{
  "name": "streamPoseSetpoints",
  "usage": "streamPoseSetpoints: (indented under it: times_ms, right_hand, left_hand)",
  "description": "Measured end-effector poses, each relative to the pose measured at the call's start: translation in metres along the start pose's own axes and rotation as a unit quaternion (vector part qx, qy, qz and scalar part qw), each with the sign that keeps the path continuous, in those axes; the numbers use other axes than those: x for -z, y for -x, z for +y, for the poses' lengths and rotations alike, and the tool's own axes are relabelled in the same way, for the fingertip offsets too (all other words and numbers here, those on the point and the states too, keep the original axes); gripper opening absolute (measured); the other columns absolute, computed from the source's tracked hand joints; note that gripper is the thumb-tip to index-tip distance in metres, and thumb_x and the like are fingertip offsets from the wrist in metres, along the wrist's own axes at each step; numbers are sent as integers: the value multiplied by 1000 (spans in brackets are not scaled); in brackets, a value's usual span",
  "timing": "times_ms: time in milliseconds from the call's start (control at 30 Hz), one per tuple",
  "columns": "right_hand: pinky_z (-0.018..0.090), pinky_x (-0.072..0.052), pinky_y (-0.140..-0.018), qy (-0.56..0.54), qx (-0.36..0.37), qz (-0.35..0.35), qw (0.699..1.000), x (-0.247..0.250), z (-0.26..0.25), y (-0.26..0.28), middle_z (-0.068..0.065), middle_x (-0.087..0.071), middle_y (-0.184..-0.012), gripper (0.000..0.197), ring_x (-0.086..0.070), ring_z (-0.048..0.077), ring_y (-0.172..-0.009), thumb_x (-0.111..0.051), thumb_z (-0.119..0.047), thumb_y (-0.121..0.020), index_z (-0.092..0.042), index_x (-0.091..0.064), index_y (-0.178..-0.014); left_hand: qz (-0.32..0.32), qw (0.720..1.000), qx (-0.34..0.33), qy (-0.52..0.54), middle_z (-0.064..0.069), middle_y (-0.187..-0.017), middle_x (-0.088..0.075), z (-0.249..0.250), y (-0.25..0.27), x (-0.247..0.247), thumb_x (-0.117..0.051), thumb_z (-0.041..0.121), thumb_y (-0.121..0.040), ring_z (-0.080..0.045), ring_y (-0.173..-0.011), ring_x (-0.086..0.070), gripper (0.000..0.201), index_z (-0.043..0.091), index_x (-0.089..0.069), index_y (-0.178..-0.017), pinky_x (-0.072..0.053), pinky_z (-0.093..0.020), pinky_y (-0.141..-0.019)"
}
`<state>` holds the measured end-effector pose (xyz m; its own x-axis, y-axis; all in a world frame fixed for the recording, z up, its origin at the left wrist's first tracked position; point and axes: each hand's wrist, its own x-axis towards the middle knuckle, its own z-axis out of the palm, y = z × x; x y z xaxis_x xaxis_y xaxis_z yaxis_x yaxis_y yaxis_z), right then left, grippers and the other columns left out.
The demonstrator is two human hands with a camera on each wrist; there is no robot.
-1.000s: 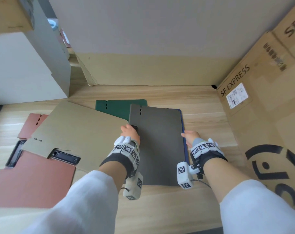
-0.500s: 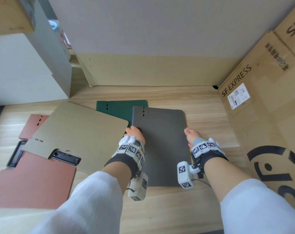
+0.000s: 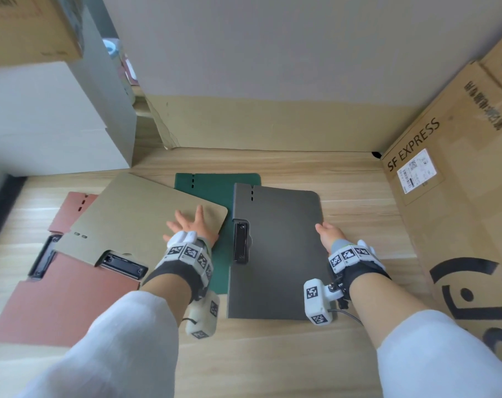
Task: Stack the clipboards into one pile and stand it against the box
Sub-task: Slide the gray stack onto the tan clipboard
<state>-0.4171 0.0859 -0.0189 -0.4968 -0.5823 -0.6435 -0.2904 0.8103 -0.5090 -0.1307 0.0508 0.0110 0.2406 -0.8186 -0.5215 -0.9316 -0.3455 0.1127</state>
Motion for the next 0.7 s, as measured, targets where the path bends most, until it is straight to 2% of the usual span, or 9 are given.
streamPoseSetpoints:
  times_ms: [33,100,300,367,433,467,533,600,700]
  right_hand:
    - [36,-28,-113,6,0,2,1000,-1,0,0,9,-34,-153,51,-35,29,-139,-39,-27,-97,-9,-33,-145]
    - [36,-28,-112,10,0,7,1000,0,0,1,10,-34,-153,51,-35,29,-139,-40,-26,-97,-10,-33,-145]
    - [36,-28,-112,26,2,10,1000,-3,1,1,10,-33,-153,50,-35,30,-138,-39,-22,-97,-10,-33,-145]
    - [37,-28,-113,26,-1,18,1000,-1,4,-1,10,-33,-153,50,-35,30,-139,-39,-21,-97,-10,-33,-145]
    - [38,-28,-113,29,-1,22,999,-4,2,-1,10,-33,-153,50,-35,31,-139,-40,-21,-97,-10,-33,-145]
    - [39,-28,-113,31,-3,28,999,-1,3,-2,10,-33,-153,50,-35,31,-139,-40,-22,-97,-11,-33,-145]
    - [39,-28,-112,35,0,26,999,-8,-1,1,10,-34,-153,50,-35,31,-138,-41,-22,-96,-11,-34,-145]
    - [38,-28,-112,38,-3,33,999,-7,0,1,11,-34,-152,51,-36,31,-138,-42,-22,-95,-11,-34,-145]
    - [37,-28,-112,42,-2,38,998,-10,0,0,12,-33,-152,51,-36,31,-138,-43,-21,-95,-10,-35,-144]
  left_hand:
    - [-31,999,2,-26,-10,-160,11,-9,-4,1,-60,45,-81,-43,-145,4,89,47,2,-146,-17,-62,-113]
    - [-72,996,-12,-60,-6,-158,24,-22,-11,-4,-61,57,-75,-46,-144,13,97,54,10,-142,-15,-67,-112]
    - [-122,978,-58,-157,-1,-155,31,-53,-23,-13,-67,47,-66,-45,-145,11,112,60,21,-133,-35,-63,-103]
    - [-135,971,-84,-181,2,-157,23,-58,-20,-8,-69,42,-66,-43,-145,6,110,63,17,-132,-40,-60,-100]
    - [-120,978,-105,-132,2,-154,-3,-68,-15,8,-66,38,-72,-39,-140,-12,91,60,-4,-135,-46,-53,-97]
    - [-97,988,-95,-80,-2,-148,-18,-68,-14,17,-61,33,-79,-36,-134,-21,76,52,-17,-137,-46,-49,-97]
    - [-13,1000,6,-15,-12,-135,-35,-84,-16,35,-57,15,-84,-35,-125,-34,57,26,-36,-136,-42,-47,-101]
    - [28,992,93,-78,-15,-127,-43,-97,-12,45,-61,12,-84,-34,-121,-43,47,9,-45,-128,-40,-42,-100]
    - [35,968,60,-240,-14,-132,-46,-133,-6,35,-52,29,-89,-31,-122,-47,47,8,-46,-131,-43,-36,-102]
